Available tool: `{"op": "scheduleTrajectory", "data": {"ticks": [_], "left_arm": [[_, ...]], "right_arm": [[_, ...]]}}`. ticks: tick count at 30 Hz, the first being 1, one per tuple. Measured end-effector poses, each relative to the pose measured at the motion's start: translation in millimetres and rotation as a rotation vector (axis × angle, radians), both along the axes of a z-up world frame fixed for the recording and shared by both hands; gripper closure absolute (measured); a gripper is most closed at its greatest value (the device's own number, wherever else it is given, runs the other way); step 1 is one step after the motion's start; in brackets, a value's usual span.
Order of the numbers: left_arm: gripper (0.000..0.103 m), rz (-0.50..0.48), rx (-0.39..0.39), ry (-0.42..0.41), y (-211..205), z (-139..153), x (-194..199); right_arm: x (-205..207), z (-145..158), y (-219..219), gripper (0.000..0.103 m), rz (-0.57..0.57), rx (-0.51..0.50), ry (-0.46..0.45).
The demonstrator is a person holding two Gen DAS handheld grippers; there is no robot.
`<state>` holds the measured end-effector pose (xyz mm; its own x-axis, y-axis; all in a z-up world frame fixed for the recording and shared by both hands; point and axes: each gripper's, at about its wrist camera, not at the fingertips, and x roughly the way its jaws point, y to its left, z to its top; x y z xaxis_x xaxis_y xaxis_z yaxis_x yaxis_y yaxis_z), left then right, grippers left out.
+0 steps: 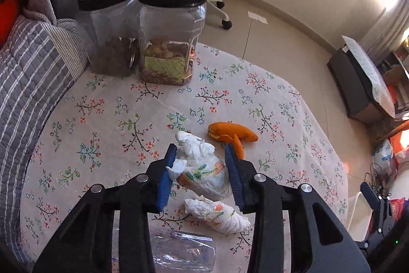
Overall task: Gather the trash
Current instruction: 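Grasp a tissue bundle with the left tool while the right tool grasps the orange toy, then carry the tissue bundle and orange toy over the white bin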
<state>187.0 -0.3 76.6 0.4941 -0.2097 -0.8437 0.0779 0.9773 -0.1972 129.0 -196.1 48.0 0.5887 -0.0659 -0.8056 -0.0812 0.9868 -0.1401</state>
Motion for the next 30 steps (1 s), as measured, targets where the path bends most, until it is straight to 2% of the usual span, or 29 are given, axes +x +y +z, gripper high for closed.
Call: {"op": "scheduleTrajectory", "data": {"ticks": [2,5,6,9,12,14,16,17,18,20,23,27,30], "left_arm": [[0.064,-0.004,-0.001,-0.054,10.3,19.8,-10.8],[0.064,0.013,-0.024,-0.097,27.2,36.2,-13.2],[0.064,0.020,-0.044,-0.098,34.2,38.5,-11.4],[0.064,0.024,-0.098,-0.091,44.5,42.6,-4.4],[0.064,0.026,-0.091,-0.113,49.1,48.2,-1.8],[0.064,0.033,-0.074,-0.127,51.5,50.4,-0.7],[0.064,0.043,-0.076,-0.123,55.9,48.3,2.5],[0.064,0.048,-0.082,-0.114,58.2,46.5,4.8],[0.064,0.053,-0.088,-0.104,60.2,44.4,6.9],[0.064,0.060,-0.100,-0.085,62.9,39.3,10.9],[0.064,0.069,-0.097,-0.075,65.0,36.2,13.4],[0.064,0.090,-0.093,-0.059,67.8,31.2,16.2],[0.064,0.096,-0.096,-0.051,68.4,29.1,16.7]], "right_arm": [[23.4,-6.2,21.0,0.007,0.105,0.037,0.033],[55.2,-16.7,51.8,0.007,0.265,0.002,0.063],[64.3,-20.4,59.7,0.007,0.294,-0.021,0.071],[87.9,-33.7,74.6,0.007,0.348,0.003,0.117],[105.1,-51.7,83.4,0.014,0.370,0.009,0.170],[114.2,-64.0,85.7,0.030,0.367,0.021,0.212],[119.5,-70.3,84.4,0.036,0.340,0.066,0.231],[120.5,-69.8,82.1,0.048,0.329,0.104,0.225],[120.9,-69.4,79.8,0.054,0.319,0.138,0.223],[119.4,-67.0,76.5,0.074,0.292,0.168,0.210],[112.3,-60.7,71.7,0.081,0.233,0.193,0.176],[95.4,-41.0,69.5,0.082,0.170,0.219,0.100],[80.0,-20.3,71.7,0.082,0.134,0.201,0.041]]}}
